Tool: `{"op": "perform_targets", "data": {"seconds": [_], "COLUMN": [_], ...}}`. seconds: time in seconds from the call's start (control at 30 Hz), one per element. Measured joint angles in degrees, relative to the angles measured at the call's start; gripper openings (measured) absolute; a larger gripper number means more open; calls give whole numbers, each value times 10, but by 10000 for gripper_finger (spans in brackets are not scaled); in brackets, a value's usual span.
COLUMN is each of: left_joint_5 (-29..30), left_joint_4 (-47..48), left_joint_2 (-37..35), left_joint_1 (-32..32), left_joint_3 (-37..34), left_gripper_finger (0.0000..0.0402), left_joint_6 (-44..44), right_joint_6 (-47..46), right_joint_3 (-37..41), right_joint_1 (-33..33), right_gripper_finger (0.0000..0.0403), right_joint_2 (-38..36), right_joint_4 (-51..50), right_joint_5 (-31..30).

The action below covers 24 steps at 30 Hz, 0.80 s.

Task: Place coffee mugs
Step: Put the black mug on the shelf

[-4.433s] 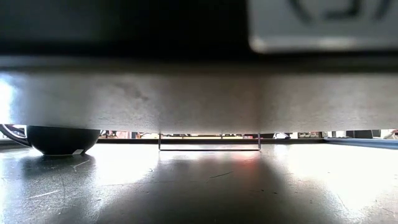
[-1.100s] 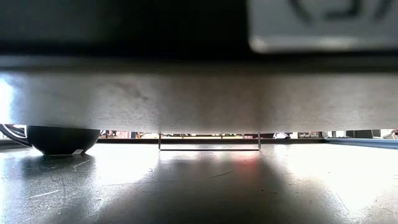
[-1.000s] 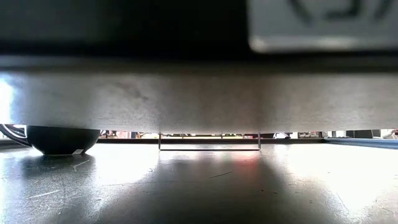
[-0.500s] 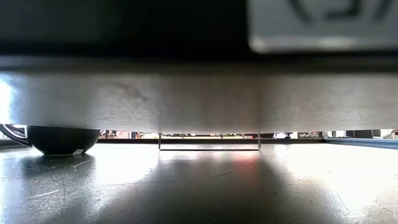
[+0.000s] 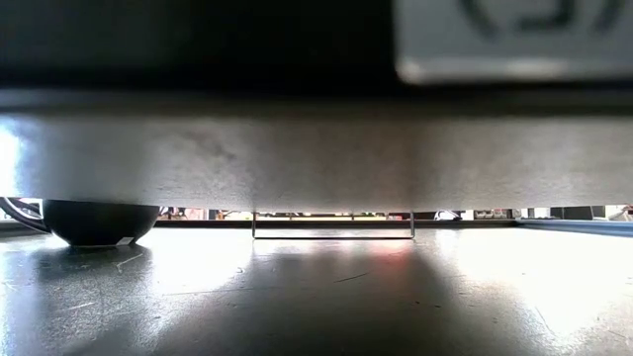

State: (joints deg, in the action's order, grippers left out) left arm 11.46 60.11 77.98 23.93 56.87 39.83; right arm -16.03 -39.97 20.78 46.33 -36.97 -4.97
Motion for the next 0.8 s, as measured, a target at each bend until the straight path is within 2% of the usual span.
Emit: {"op": "perform_targets", "data": {"seconds": [0.2, 0.4, 0.47, 0.6, 0.8], "left_joint_5": [-1, -9, -13, -23, -109], "left_joint_4": [-17, -42, -43, -54, -61], "left_joint_2": [23, 26, 26, 26, 26], "left_joint_1": [-13, -13, -13, -13, -7], "left_joint_3": [-2, -2, -3, -3, 34], "left_gripper_finger": [113, 27, 10, 10, 6], "left_joint_6": [-49, -59, -55, -51, -50], "right_joint_6": [0, 0, 0, 0, 0], "right_joint_3": [0, 0, 0, 0, 0], "right_joint_1": [0, 0, 0, 0, 0], "right_gripper_finger": [84, 84, 84, 84, 84], "right_joint_2": [0, 0, 0, 0, 0], "right_joint_4": [0, 0, 0, 0, 0], "right_joint_5": [0, 0, 0, 0, 0]}}
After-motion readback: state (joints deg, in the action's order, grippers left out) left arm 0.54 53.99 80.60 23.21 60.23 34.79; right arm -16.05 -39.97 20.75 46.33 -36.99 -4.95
